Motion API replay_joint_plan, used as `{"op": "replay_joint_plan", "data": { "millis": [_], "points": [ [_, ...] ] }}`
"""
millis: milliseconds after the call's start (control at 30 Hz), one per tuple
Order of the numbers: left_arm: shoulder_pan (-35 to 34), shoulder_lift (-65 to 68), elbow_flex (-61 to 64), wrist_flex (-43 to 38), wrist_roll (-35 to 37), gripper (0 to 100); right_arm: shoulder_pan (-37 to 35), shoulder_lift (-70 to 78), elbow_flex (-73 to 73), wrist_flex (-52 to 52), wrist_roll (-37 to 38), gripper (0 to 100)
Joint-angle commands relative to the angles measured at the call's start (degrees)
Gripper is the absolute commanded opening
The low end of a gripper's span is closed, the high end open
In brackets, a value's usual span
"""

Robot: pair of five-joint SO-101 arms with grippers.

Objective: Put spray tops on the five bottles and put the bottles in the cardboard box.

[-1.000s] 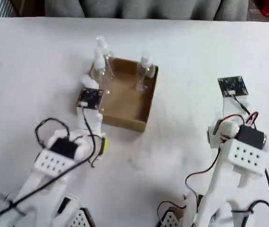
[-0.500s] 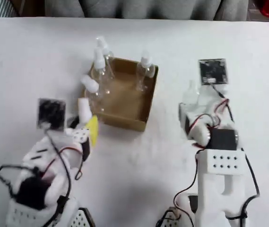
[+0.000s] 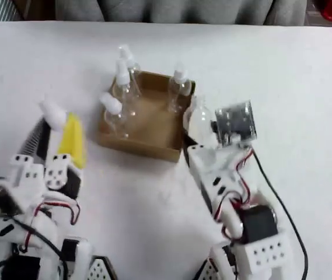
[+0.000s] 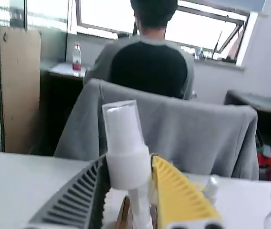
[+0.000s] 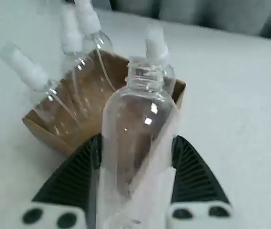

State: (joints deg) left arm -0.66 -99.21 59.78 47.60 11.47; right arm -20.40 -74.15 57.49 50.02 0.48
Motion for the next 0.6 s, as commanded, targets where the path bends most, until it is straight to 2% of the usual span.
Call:
{"op": "replay_joint_plan", "data": {
  "millis": [0,167,333,567],
  "points": [
    [-1.5,0.0,-3.9,-11.6,-0.5,2,-3.0,-6.3,3.1,-5.8,-0.2,1.6],
    [-1.0,0.3,-3.5,-25.1,-0.4,2,-8.4,-10.7,9.5,-12.9,-0.1,1.6],
    [-1.2,7.3,-4.1,-40.4,-0.4,2,-11.6,-15.0,15.8,-20.2,-0.1,1.6],
    [-1.0,20.3,-13.7,-45.1,-0.2,2,-16.2,-26.0,27.1,-28.1,-0.1,1.6]
  ]
}}
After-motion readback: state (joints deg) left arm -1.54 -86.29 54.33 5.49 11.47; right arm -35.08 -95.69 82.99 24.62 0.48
